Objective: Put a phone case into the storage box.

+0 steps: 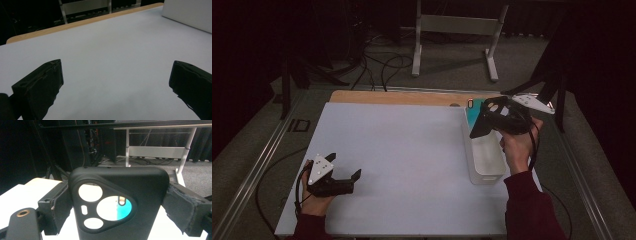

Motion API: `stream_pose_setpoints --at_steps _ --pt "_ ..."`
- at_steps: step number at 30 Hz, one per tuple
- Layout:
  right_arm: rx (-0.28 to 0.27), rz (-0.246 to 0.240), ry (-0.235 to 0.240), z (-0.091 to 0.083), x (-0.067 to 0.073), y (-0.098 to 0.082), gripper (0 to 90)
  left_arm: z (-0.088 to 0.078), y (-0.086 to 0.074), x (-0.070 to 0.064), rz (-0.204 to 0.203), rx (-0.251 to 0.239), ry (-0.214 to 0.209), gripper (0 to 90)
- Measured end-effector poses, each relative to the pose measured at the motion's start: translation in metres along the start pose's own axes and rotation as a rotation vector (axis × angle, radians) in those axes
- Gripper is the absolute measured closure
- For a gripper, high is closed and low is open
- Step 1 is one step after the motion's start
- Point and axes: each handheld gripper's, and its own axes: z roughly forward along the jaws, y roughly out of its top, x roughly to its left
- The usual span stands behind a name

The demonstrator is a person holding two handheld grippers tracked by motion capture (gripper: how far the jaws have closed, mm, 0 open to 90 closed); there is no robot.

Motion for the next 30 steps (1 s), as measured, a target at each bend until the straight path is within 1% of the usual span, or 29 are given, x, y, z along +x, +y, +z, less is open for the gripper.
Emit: stream_pose_setpoints --at_steps 3,5,16,22,30 --pt "-0.002 0.016 -0.007 0.003 -0.002 0.001 13.6 -0.001 0.0 0.001 -0.009 -0.009 0.0 0.0" --pt "-0.001 0.018 -0.01 0.005 -0.004 0.001 13.6 -0.001 0.0 0.001 -0.012 -0.01 0.003 0.0" --pt "0.012 0.026 -0.04 0.015 -0.009 0.004 13.5 0.0 0.0 0.001 -0.011 -0.011 0.0 0.0" --pt "0.024 0.045 -0.054 0.023 -0.013 0.002 13.6 -0.001 0.0 0.0 -0.011 -0.014 0.0 0.0" --pt "0.044 0.036 -0.075 0.032 -0.015 -0.001 13.6 -0.002 0.001 0.001 -0.019 -0.021 0.0 0.0"
